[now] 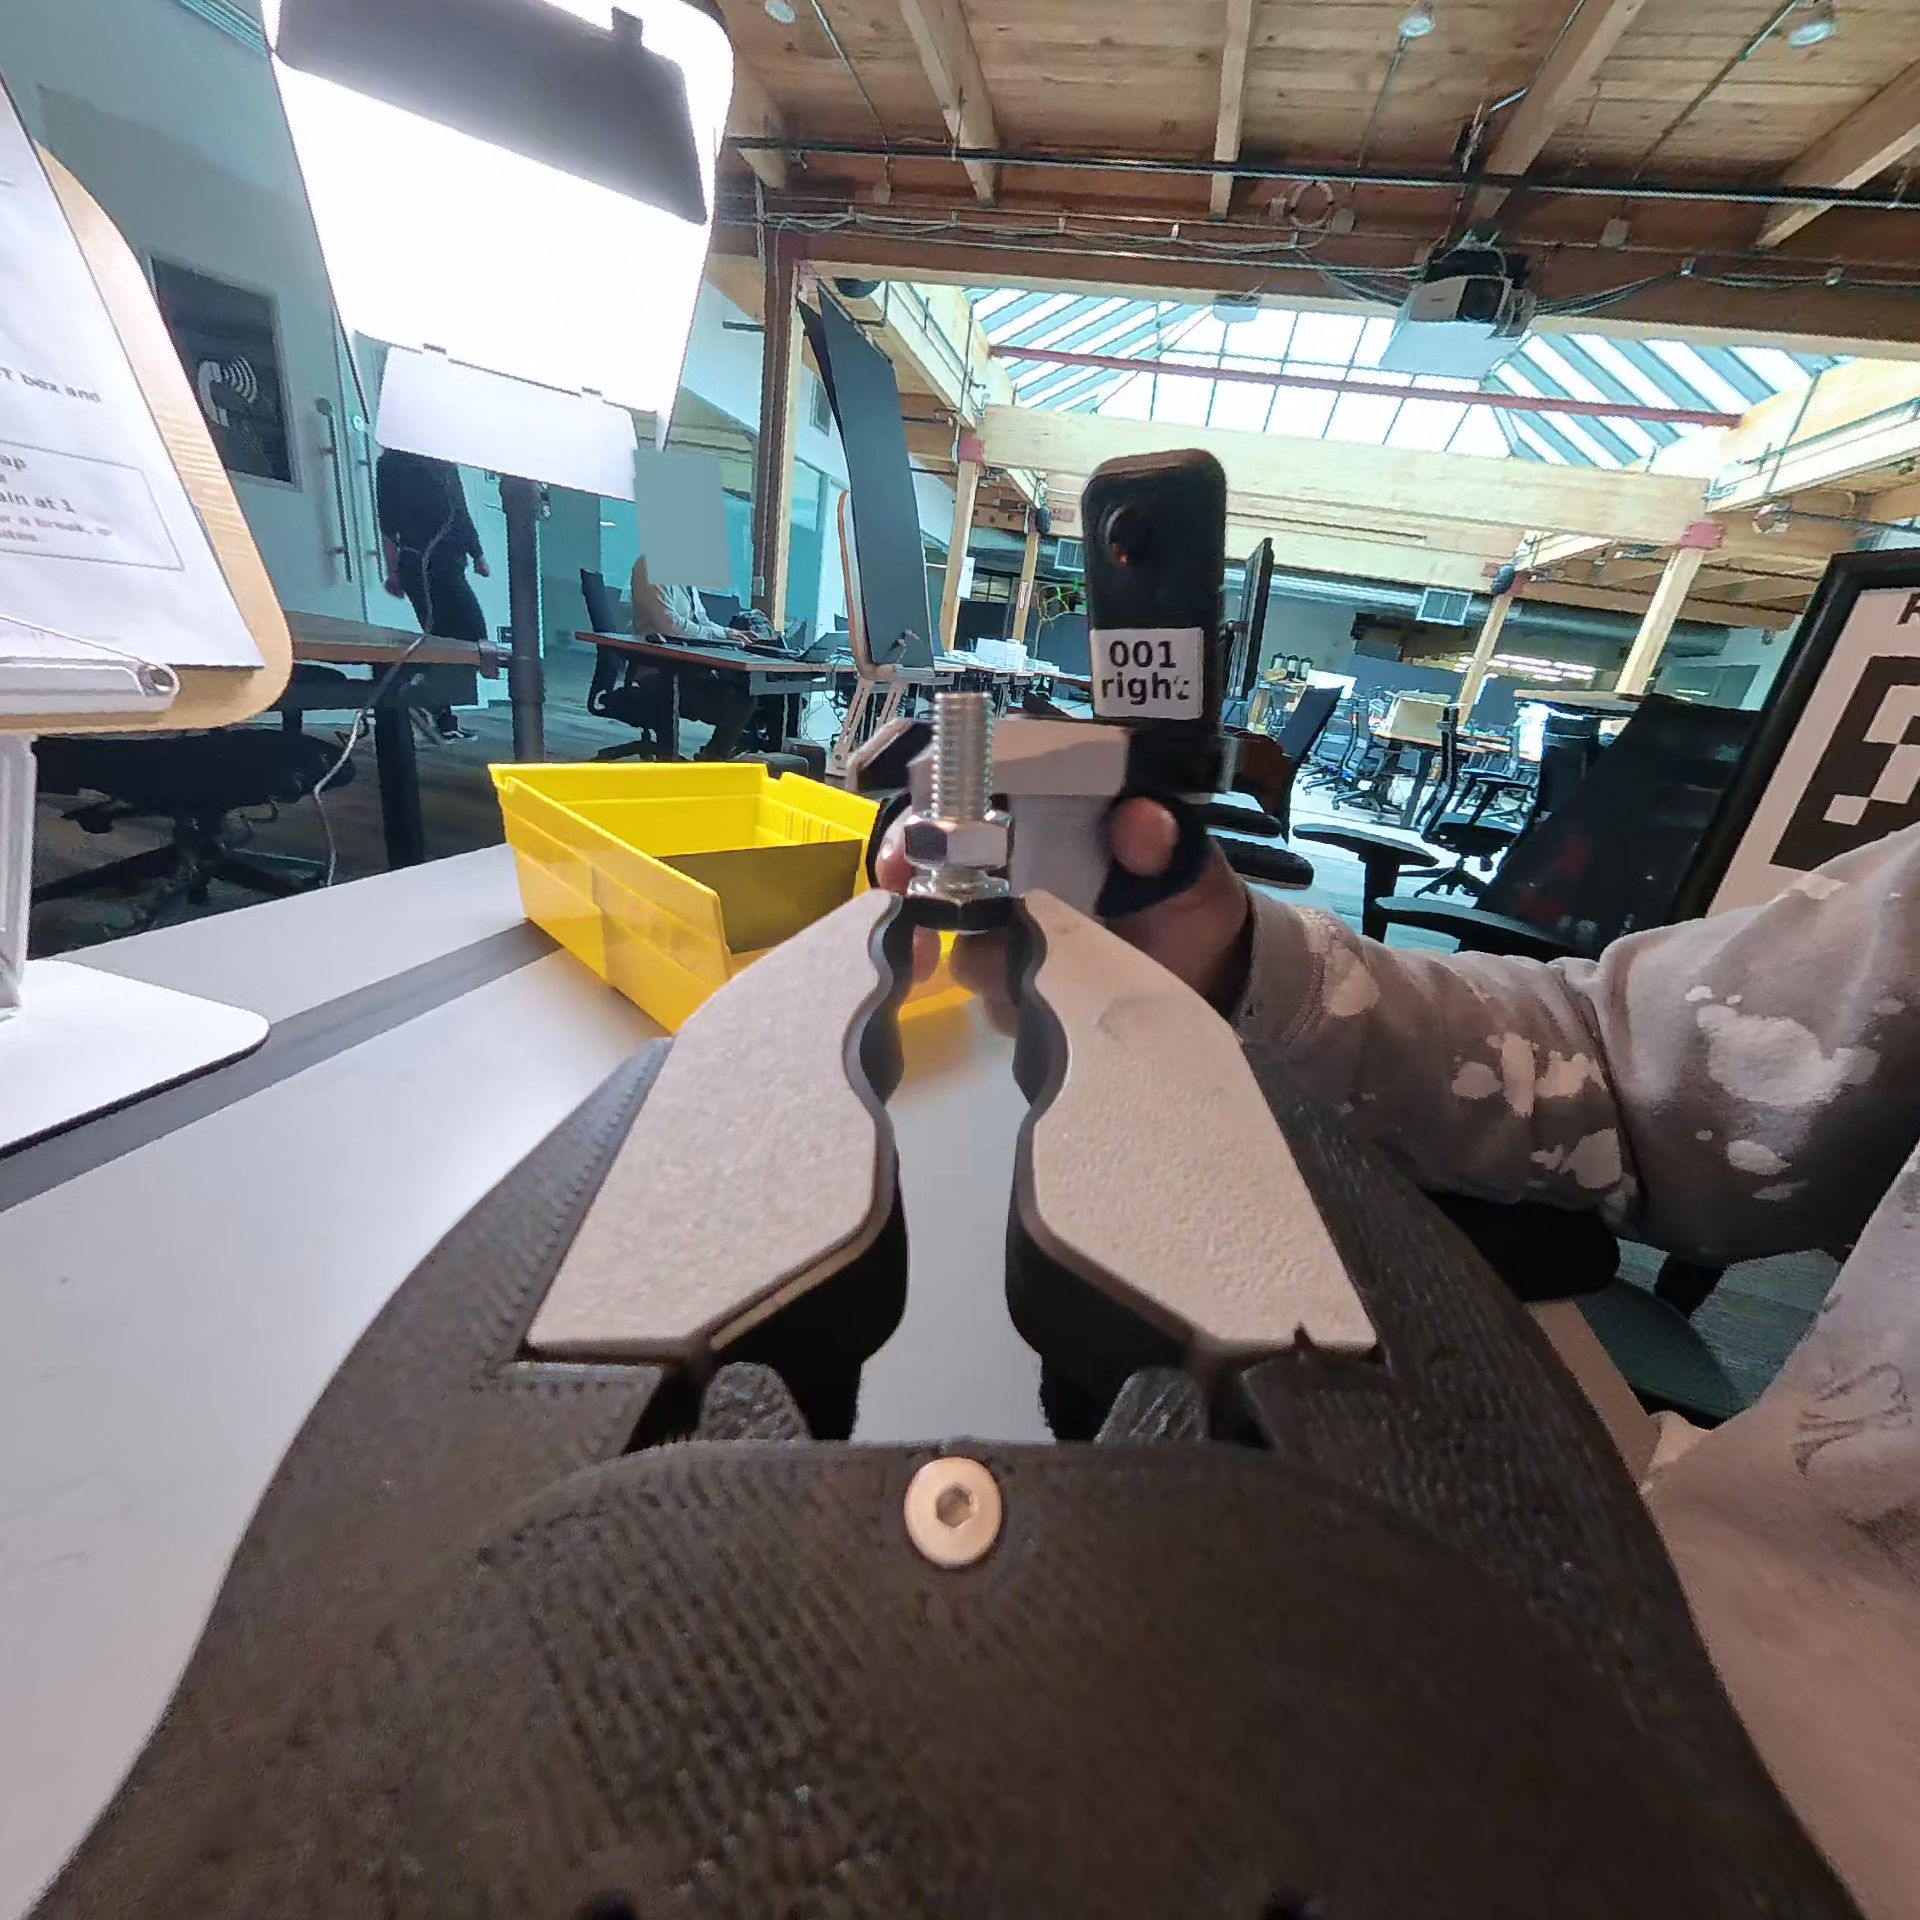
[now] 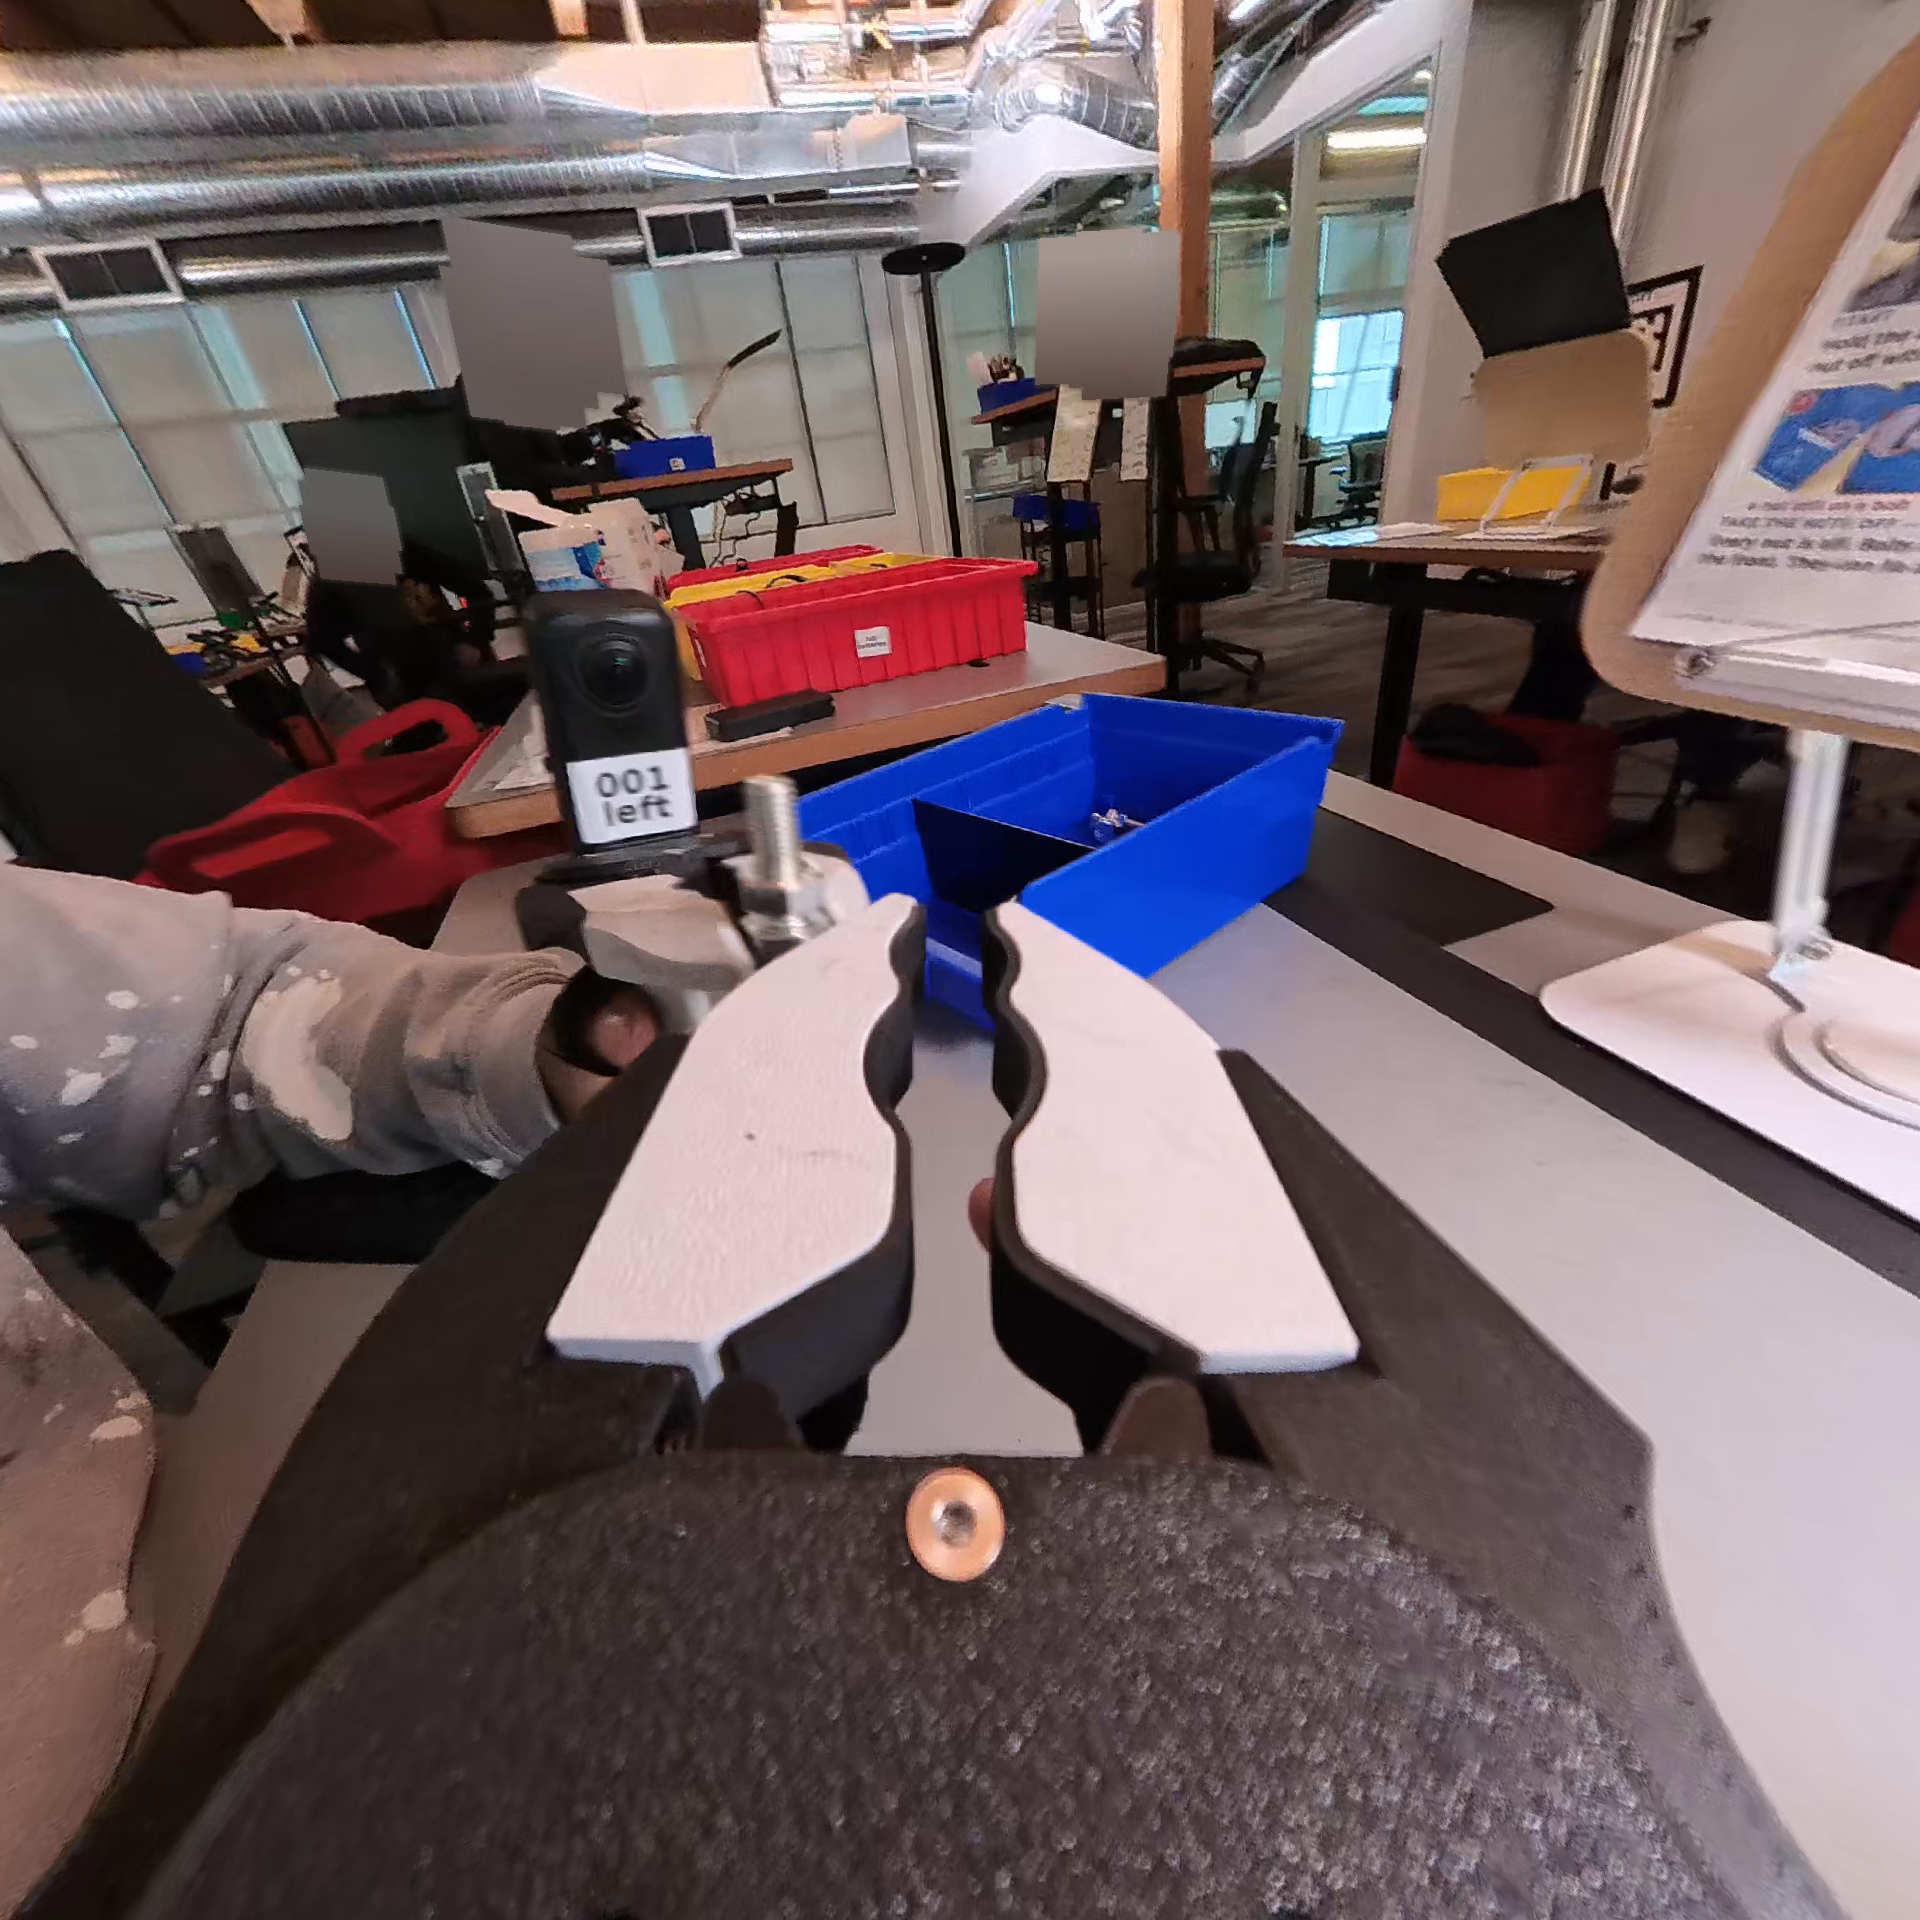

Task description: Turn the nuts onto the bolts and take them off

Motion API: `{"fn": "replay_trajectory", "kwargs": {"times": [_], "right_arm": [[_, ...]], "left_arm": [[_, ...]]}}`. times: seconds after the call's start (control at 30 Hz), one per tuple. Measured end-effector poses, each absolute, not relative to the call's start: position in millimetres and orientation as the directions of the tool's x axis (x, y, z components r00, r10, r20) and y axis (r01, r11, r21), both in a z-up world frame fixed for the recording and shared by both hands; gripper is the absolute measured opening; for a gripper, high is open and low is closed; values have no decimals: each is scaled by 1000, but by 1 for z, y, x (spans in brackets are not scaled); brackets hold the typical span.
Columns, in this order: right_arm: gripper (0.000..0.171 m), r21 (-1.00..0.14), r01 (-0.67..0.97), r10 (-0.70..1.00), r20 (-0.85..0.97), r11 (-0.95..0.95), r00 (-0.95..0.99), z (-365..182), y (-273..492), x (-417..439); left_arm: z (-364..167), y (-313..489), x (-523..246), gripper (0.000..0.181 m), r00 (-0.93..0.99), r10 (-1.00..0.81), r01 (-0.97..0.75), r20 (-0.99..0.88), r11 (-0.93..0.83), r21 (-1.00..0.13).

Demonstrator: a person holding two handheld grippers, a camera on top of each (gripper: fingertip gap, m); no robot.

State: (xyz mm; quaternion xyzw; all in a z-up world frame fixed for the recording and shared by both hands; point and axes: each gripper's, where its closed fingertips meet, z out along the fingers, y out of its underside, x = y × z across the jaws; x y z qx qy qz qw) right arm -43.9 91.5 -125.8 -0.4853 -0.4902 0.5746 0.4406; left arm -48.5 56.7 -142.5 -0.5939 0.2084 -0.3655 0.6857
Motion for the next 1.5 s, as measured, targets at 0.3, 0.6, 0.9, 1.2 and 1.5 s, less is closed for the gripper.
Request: {"fn": "replay_trajectory", "kwargs": {"times": [0.3, 0.6, 0.9, 1.2, 1.5], "right_arm": [[10, -992, -14, 981, -124, -127, -150, -128, 79, -51], [33, -993, 19, 978, -114, -112, -174, -131, 58, -62], [31, -984, -28, 970, -168, -175, -177, -123, 66, -57], [19, -975, -64, 974, -205, -211, -93, -120, 91, -49], [15, -979, -49, 975, -189, -196, -118, -122, 74, -58]], "left_arm": [[-140, 56, -50, 17, 653, -744, 260, 144, 42, -965], [-145, 57, -45, 17, 674, -730, 219, 110, 55, -974], [-140, 57, -52, 18, 693, -715, 224, 93, 91, -970], [-134, 55, -56, 18, 699, -710, 230, 81, 115, -966], [-135, 54, -53, 17, 681, -726, 247, 92, 110, -963]]}}
